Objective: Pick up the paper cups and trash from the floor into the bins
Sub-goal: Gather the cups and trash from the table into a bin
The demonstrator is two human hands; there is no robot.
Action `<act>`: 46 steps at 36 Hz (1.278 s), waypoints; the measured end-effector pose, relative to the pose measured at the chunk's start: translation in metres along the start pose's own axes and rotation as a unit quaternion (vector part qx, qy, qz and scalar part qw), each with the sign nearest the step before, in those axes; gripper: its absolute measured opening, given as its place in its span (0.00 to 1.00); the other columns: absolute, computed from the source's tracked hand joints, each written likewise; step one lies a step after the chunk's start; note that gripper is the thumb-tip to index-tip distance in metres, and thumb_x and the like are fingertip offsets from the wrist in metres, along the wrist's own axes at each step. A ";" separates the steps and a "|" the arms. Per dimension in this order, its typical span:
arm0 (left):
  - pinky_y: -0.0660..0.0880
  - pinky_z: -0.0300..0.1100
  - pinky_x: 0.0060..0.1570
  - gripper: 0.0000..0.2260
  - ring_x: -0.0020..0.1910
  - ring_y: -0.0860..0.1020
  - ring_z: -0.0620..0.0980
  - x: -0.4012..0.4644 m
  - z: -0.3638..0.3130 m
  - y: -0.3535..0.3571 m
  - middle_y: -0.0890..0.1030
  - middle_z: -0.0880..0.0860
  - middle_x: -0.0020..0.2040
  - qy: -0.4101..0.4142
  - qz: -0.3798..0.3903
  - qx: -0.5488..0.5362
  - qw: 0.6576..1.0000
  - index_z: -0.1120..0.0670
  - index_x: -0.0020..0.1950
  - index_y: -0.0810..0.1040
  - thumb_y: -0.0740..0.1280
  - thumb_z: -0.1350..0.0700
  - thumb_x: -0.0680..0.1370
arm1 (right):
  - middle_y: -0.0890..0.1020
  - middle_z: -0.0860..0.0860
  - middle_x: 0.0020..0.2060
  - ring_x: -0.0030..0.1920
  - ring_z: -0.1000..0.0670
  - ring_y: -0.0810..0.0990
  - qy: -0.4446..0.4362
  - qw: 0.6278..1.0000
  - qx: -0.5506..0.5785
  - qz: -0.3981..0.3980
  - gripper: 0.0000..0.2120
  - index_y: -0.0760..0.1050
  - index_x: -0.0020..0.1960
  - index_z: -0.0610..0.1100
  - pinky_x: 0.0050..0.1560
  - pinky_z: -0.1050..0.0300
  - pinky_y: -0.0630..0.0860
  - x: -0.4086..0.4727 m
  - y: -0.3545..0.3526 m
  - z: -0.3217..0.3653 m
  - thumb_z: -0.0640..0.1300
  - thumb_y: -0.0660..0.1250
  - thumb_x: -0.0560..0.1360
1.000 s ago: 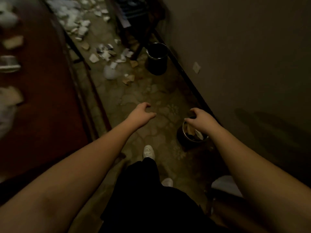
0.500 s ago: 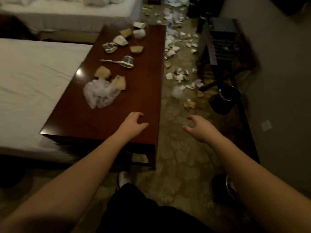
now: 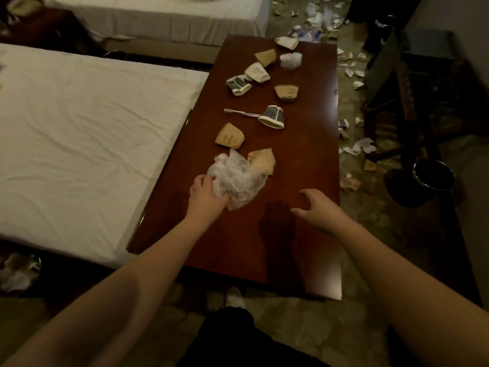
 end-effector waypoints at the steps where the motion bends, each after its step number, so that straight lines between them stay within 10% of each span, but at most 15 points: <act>1: 0.65 0.57 0.69 0.33 0.74 0.59 0.60 0.012 0.004 -0.001 0.59 0.57 0.76 -0.005 0.011 0.004 1.000 0.54 0.76 0.62 0.70 0.44 0.76 | 0.62 0.50 0.77 0.74 0.47 0.66 -0.002 1.000 0.008 -0.002 0.36 0.60 0.78 0.49 0.71 0.49 0.69 0.011 0.001 0.011 0.60 0.69 0.76; 11: 0.65 0.58 0.70 0.38 0.77 0.57 0.61 0.099 0.017 0.015 0.45 0.50 0.81 -0.063 0.132 -0.081 0.986 0.42 0.80 0.52 0.68 0.39 0.76 | 0.51 0.50 0.80 0.77 0.42 0.57 0.029 0.998 0.046 0.021 0.51 0.48 0.81 0.52 0.73 0.40 0.65 0.099 0.048 0.093 0.61 0.75 0.69; 18: 0.67 0.51 0.66 0.27 0.74 0.63 0.58 0.110 0.013 0.035 0.58 0.54 0.79 -0.102 0.207 -0.119 0.966 0.43 0.80 0.56 0.61 0.50 0.82 | 0.53 0.49 0.80 0.77 0.44 0.60 0.037 0.991 0.113 0.066 0.47 0.49 0.81 0.49 0.72 0.46 0.68 0.120 0.084 0.116 0.53 0.73 0.73; 23: 0.65 0.46 0.60 0.27 0.70 0.69 0.51 0.092 0.014 0.046 0.67 0.52 0.76 -0.207 0.242 -0.342 0.884 0.46 0.79 0.61 0.65 0.53 0.81 | 0.76 0.53 0.63 0.62 0.49 0.78 0.017 0.973 0.225 0.055 0.30 0.65 0.74 0.50 0.52 0.58 0.76 0.113 0.095 0.126 0.50 0.70 0.75; 27: 0.70 0.47 0.59 0.32 0.69 0.72 0.53 0.088 0.022 0.044 0.71 0.50 0.72 -0.238 0.229 -0.425 0.843 0.45 0.79 0.60 0.69 0.55 0.78 | 0.76 0.54 0.60 0.60 0.50 0.76 0.021 0.952 0.293 0.092 0.28 0.66 0.74 0.50 0.50 0.60 0.74 0.103 0.090 0.131 0.48 0.70 0.76; 31: 0.79 0.55 0.58 0.30 0.59 0.79 0.56 0.085 0.025 0.035 0.76 0.55 0.65 -0.209 0.203 -0.383 0.877 0.48 0.74 0.65 0.71 0.59 0.75 | 0.68 0.51 0.72 0.70 0.48 0.69 0.028 0.928 0.352 0.114 0.29 0.63 0.77 0.52 0.68 0.51 0.69 0.091 0.077 0.135 0.50 0.68 0.78; 36: 0.80 0.58 0.53 0.20 0.52 0.81 0.56 0.087 0.025 0.018 0.80 0.54 0.56 -0.172 0.156 -0.298 0.926 0.48 0.65 0.74 0.62 0.63 0.75 | 0.80 0.56 0.57 0.59 0.52 0.80 -0.011 0.940 0.341 -0.031 0.11 0.78 0.60 0.55 0.56 0.55 0.79 0.087 0.060 0.125 0.48 0.67 0.79; 39: 0.82 0.57 0.51 0.16 0.50 0.83 0.55 0.087 0.024 0.008 0.82 0.55 0.53 -0.179 0.174 -0.315 0.916 0.50 0.61 0.77 0.60 0.65 0.77 | 0.73 0.54 0.67 0.65 0.52 0.74 0.003 0.928 0.359 -0.095 0.22 0.70 0.70 0.55 0.58 0.54 0.78 0.093 0.048 0.119 0.51 0.69 0.78; 42: 0.82 0.57 0.52 0.15 0.50 0.83 0.58 0.080 0.018 0.000 0.83 0.58 0.54 -0.181 0.196 -0.314 0.911 0.52 0.59 0.78 0.60 0.66 0.79 | 0.61 0.53 0.77 0.71 0.50 0.67 -0.073 0.949 0.305 0.002 0.33 0.60 0.76 0.61 0.67 0.46 0.73 0.091 0.042 0.125 0.55 0.70 0.76; 46: 0.82 0.52 0.42 0.12 0.51 0.82 0.59 0.077 0.011 -0.006 0.81 0.59 0.57 -0.207 0.194 -0.359 0.889 0.53 0.61 0.76 0.60 0.63 0.81 | 0.70 0.55 0.70 0.62 0.51 0.77 -0.139 0.950 0.259 0.102 0.37 0.61 0.76 0.57 0.61 0.46 0.79 0.076 0.051 0.140 0.56 0.74 0.72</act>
Point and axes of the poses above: each hand's wrist, its own x-axis towards the middle knuckle, its own y-axis out of the palm, z = x × y, the point moved 1 cm from there along x, towards the middle knuckle
